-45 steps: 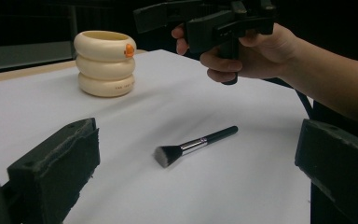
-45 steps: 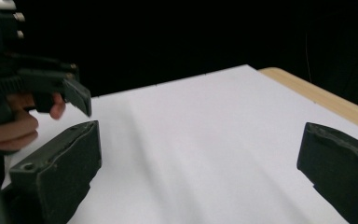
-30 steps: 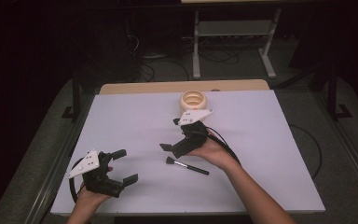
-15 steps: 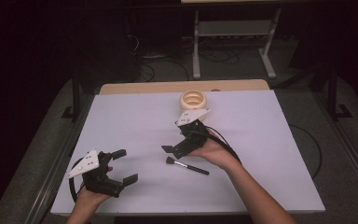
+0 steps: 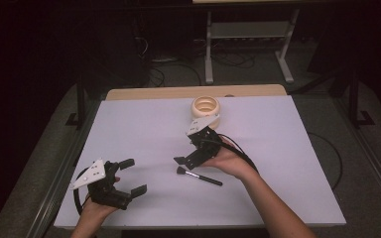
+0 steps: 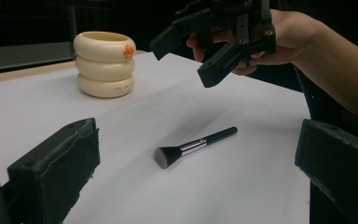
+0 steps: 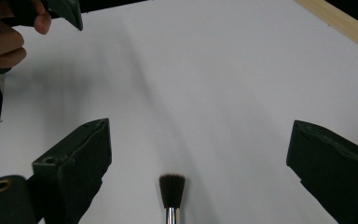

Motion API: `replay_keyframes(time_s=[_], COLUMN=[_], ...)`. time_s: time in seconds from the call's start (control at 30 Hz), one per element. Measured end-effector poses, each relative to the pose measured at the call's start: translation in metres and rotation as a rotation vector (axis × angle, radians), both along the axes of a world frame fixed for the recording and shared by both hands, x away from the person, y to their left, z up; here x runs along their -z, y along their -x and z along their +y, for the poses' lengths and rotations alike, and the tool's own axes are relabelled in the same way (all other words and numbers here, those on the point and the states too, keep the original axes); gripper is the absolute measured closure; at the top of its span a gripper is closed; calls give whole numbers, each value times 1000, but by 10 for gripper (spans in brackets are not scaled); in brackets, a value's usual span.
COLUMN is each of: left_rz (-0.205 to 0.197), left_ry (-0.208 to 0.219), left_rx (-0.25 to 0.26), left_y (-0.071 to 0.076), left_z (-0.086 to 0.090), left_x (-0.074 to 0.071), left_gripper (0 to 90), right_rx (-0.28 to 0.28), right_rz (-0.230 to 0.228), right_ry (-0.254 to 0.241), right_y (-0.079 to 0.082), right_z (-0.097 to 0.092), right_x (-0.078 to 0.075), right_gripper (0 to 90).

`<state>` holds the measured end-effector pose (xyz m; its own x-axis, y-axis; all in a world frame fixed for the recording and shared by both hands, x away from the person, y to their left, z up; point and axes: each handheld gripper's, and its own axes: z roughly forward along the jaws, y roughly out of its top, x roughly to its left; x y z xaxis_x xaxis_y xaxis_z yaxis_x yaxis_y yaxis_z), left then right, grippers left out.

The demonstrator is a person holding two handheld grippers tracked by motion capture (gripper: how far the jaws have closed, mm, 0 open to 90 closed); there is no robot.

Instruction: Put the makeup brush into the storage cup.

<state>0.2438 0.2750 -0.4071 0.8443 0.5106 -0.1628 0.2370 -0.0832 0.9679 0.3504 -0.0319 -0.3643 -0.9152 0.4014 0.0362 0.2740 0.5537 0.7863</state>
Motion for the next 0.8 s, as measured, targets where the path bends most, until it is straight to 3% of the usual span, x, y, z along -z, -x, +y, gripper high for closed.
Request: replay_keyframes(time_s=[0.23,0.57,0.7,0.73,0.8], left_rz=[2,2,2,2,3], left_ry=[2,1,0,-1,-1], left_rx=[1,1,1,2,2], left_y=[0,0,0,0,0], left_z=[0,0,0,0,0], left_x=[0,0,0,0,0], left_gripper=[0,0,0,0,0], right_rx=[16,26,9,14,18], right_rz=[36,62,47,69,70], right_ry=[48,115,144,156,167], right_y=[1,0,-2,-1,-1], right_z=[2,3,3,4,4], right_x=[1,2,4,4,6], right_gripper=[90,141,149,160,179])
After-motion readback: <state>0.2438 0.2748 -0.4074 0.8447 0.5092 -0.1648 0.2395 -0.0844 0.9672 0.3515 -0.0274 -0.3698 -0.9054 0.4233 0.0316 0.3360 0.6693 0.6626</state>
